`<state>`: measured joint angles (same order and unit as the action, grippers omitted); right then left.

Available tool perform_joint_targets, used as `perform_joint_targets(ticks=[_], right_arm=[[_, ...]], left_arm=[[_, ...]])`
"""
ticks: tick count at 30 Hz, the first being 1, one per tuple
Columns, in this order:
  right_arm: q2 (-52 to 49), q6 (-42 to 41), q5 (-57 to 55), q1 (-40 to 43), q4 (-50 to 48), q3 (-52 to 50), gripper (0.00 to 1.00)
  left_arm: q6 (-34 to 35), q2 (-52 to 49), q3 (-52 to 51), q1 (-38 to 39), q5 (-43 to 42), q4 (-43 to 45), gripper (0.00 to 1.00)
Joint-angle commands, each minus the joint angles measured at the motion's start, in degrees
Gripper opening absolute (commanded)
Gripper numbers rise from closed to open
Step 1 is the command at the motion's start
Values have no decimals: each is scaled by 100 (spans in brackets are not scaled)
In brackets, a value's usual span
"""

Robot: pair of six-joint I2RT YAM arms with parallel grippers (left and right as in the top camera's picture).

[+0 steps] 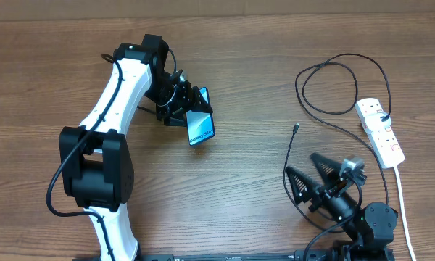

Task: Plug charger to phone and switch on socket
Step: 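Move the right gripper toward the black cable's USB-C tip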

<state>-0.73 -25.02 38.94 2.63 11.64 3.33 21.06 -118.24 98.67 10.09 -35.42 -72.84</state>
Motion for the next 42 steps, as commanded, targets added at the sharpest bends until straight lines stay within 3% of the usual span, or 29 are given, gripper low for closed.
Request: perform_joint_targets(ticks=[1, 11, 18, 27, 32, 38, 42], right_arm=[[57, -675, 1147, 0, 70, 59, 100], [55, -656, 1816, -7, 33, 59, 100], [-271, -455, 1453, -400, 153, 61, 100], [-1912, 0, -553, -1237, 142, 282, 100], [-3032, 28, -1504, -1646, 376, 1078, 100], [-4225, 258, -1880, -2411, 389, 1937, 100], [-4942, 254, -1838, -3051, -522, 2031, 100]], left_arm=[[37, -26, 157, -31, -476, -17, 43], [37, -26, 157, 4, -785, -20, 43], [39, -26, 157, 122, -927, -15, 43], [39, -26, 157, 166, -925, -2, 43], [138, -26, 157, 166, -925, 101, 43], [234, -26, 157, 166, -927, 199, 43], [234, -26, 157, 168, -933, 210, 43]])
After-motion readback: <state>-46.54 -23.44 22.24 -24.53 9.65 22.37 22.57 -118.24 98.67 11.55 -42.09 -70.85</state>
